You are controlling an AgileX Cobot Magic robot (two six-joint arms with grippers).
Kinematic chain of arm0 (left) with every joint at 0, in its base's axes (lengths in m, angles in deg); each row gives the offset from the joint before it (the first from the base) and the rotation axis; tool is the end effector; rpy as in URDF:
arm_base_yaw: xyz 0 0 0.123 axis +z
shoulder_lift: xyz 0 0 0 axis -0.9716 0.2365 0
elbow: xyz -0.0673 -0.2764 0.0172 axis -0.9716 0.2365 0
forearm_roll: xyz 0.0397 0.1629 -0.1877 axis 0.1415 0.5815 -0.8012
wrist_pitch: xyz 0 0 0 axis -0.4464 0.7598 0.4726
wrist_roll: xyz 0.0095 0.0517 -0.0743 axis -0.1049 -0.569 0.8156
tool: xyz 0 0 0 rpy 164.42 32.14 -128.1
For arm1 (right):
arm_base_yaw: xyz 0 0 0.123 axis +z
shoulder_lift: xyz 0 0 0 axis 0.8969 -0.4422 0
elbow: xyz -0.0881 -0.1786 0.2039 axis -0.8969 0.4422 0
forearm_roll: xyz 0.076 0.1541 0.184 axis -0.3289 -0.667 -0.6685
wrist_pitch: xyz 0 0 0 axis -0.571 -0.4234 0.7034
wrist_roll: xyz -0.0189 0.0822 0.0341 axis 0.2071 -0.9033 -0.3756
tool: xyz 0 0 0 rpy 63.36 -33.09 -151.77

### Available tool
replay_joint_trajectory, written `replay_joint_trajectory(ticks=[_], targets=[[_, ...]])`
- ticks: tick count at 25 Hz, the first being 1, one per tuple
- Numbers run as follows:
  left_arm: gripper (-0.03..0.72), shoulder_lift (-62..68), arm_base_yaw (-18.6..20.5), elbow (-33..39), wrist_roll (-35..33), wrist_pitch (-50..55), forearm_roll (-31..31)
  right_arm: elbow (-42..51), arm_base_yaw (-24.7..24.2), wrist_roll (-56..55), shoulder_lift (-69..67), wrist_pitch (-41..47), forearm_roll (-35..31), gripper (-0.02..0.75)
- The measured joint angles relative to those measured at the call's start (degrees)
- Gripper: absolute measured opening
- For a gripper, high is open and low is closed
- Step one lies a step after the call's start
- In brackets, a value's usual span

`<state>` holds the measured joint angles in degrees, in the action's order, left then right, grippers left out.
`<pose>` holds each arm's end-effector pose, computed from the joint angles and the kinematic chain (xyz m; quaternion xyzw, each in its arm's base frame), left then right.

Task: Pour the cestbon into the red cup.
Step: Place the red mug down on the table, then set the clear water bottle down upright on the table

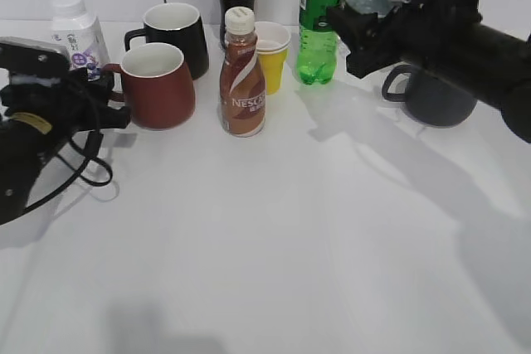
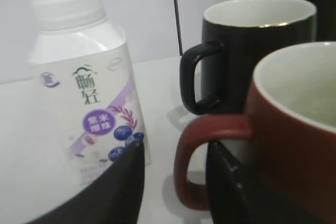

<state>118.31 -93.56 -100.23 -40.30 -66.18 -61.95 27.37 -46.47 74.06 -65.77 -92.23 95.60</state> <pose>0.3291 -0.0877 0.1225 0.0911 0.7478 -0.0164 0.6575 0.3387 0.1374 0.2068 -0.2949 0.6415 0.1502 0.6921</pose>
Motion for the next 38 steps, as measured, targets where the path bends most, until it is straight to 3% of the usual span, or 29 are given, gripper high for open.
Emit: replay_joint_trajectory(ticks=[7, 14, 23, 38], targets=[[0.3, -10.85, -0.18, 5.99, 0.11, 9.23, 0.11, -3.21, 0.0, -3.49, -8.34, 0.02, -0.28, 0.473], [0.3, -22.13, -0.18, 6.12, 0.16, 22.9, -0.01, -5.83, 0.0, -3.94, -14.83, 0.07, -2.96, 0.473], [0.3, -30.29, -0.18, 6.15, 0.19, 36.33, -3.17, -6.03, 0.0, -7.81, -15.81, 0.43, -0.83, 0.473], [0.3, -33.35, -0.18, 6.15, 0.3, 42.71, -4.06, -7.9, 1.2, -7.46, -17.18, 3.69, 0.92, 0.473]])
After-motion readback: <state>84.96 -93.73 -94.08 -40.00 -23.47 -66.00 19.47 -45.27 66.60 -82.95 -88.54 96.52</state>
